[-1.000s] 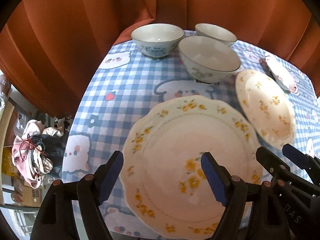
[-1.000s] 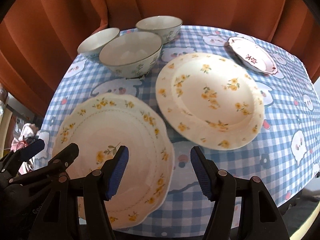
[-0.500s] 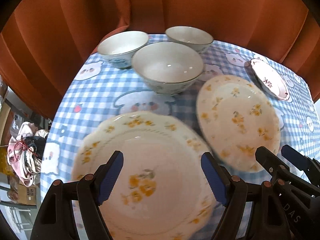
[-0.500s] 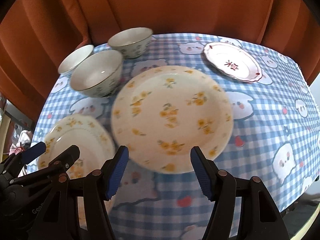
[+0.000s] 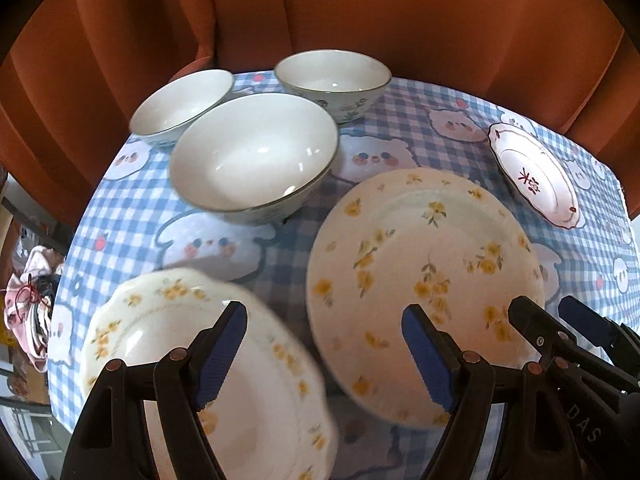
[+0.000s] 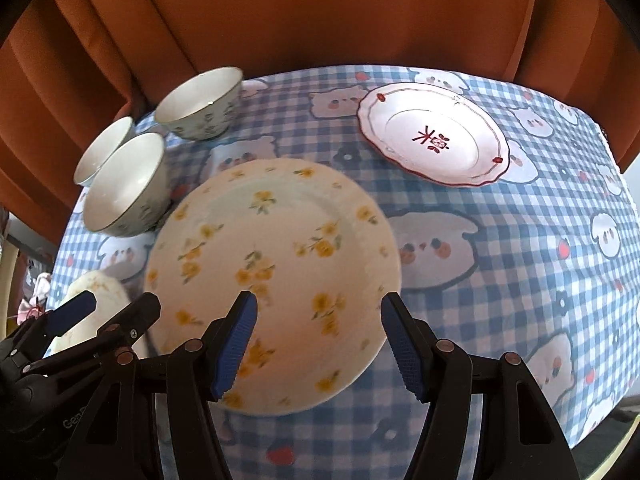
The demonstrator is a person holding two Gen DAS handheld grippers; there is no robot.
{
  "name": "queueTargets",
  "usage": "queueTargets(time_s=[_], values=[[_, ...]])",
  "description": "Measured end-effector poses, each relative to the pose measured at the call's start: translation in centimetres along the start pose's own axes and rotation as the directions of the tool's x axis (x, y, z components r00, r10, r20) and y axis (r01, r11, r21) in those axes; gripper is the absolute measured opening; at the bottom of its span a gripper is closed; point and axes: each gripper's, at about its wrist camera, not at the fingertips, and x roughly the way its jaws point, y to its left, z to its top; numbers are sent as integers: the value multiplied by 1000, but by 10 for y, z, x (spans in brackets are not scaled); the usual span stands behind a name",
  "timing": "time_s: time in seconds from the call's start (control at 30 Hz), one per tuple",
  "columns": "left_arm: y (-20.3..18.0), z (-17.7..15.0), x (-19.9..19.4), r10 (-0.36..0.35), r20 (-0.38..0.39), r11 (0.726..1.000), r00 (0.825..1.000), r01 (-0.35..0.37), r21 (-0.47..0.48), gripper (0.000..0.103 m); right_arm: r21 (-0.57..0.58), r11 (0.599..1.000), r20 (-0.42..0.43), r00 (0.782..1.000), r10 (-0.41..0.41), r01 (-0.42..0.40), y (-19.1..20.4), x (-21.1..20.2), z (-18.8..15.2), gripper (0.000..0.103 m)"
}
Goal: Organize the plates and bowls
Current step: 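Lower the deep plate onto the flat yellow-flower plate with both grippers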
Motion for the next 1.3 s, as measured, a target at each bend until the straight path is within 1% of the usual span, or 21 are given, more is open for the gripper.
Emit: queueTargets(time_s=[0.23, 0.33, 0.47, 0.6, 0.67, 0.73, 0.9, 1.0, 1.3], values=[[-10, 12, 31, -4, -42, 1000, 999, 4, -8, 77, 1, 1000, -29, 1000, -2, 2, -15, 33, 17, 68], [-13, 17, 42, -8, -57, 1000, 998, 7, -13, 75, -3, 1000, -20, 1000, -15, 15, -17, 42, 23, 73], [-17, 23, 53, -6, -72, 1000, 997, 5, -16, 72, 3, 1000, -43, 999, -9, 9, -20, 58, 32, 73], [-21, 24, 59, -11, -87, 1000, 996, 10, -15, 68, -1, 1000, -45, 999, -8, 8, -22, 67, 37, 73], [-22, 24, 59, -10, -86, 1000, 996, 9, -16, 68, 3, 1000, -53, 998, -13, 13, -23, 71, 39, 73], [-23, 24, 59, -5, -83, 1000, 997, 3, -17, 68, 6, 1000, -55, 998, 4, -4, -24, 72, 39, 68], [-30, 21, 58, -4, -86, 1000, 996, 5, 8, 68, -4, 1000, -52, 999, -14, 13, -25, 71, 38, 66], [-40, 15, 55, -12, -92, 999, 996, 15, 29, 68, 2, 1000, -55, 998, -26, 27, -29, 67, 33, 66], [-72, -9, 45, -37, -123, 995, 992, 48, 87, 68, 27, 997, -84, 994, -73, 76, -59, 47, 1, 66]])
